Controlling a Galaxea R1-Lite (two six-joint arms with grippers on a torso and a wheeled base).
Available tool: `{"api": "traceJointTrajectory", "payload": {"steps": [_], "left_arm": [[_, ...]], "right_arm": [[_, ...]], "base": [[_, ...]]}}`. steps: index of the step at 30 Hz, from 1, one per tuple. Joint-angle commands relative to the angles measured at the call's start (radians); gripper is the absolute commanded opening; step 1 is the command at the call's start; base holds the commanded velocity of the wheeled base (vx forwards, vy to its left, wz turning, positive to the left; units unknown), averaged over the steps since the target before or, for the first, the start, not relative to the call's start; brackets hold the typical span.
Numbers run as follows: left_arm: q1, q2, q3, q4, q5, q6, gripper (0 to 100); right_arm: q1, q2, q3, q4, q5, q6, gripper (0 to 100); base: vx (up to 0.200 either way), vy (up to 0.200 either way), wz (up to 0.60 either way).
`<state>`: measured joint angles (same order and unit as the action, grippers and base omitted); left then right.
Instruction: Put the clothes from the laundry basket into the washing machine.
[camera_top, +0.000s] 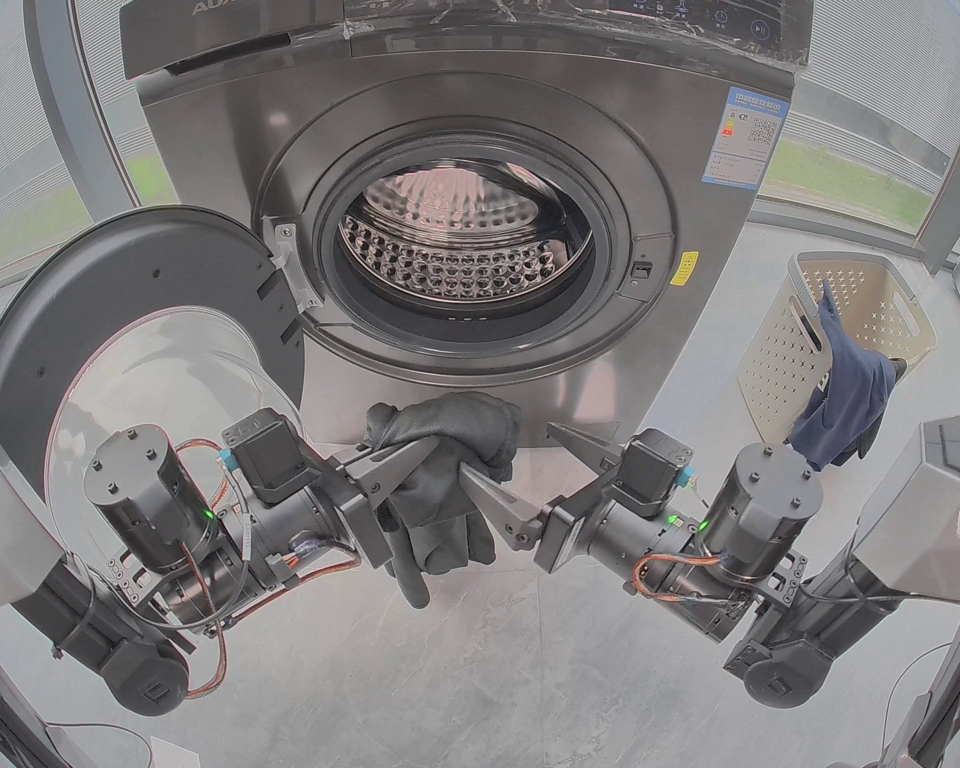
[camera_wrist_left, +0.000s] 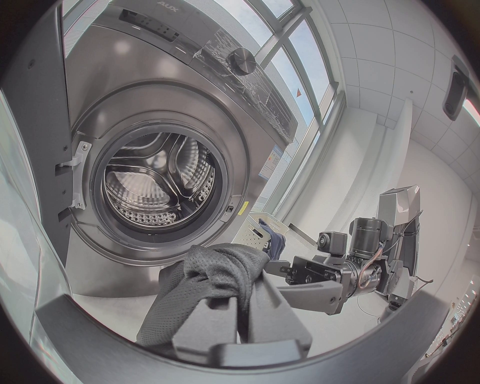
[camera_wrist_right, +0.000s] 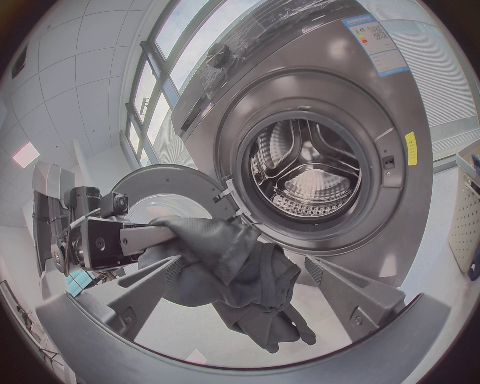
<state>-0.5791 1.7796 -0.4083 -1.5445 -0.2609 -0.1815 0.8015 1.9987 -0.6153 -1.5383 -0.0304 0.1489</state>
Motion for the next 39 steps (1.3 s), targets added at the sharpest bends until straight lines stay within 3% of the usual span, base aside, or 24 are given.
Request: {"api": "traceJointTrajectory", "payload": {"steps": [1,12,16,27,39], "left_arm": [[-0.001,-0.003,0.000,0.000,0.000,0.004,0],[-0.021,-0.006,0.011,0.000,-0.001,0.005,0],[-0.021,-0.031,0.003,0.000,-0.003,-0.001,0],[-0.019,-0.046,-0.020,0.000,-0.006,-0.004,0],[-0.013,-0.046,-0.043,0.000,0.000,-0.003,0]], "right_arm": [[0.013,0.052,-0.032,0.003,0.000,0.000,100],[-0.056,0.132,-0.190,0.007,-0.022,-0.005,100],[-0.088,0.144,-0.172,0.004,-0.036,0.000,100],[-0.085,0.149,-0.064,-0.003,-0.034,0.012,100],[-0.011,0.233,-0.064,-0.006,-0.026,0.061,100]], "base": [[0.000,0.000,0.00],[0.000,0.000,0.00],[0.000,0.000,0.00],[0.000,0.000,0.00],[0.000,0.000,0.00]]}}
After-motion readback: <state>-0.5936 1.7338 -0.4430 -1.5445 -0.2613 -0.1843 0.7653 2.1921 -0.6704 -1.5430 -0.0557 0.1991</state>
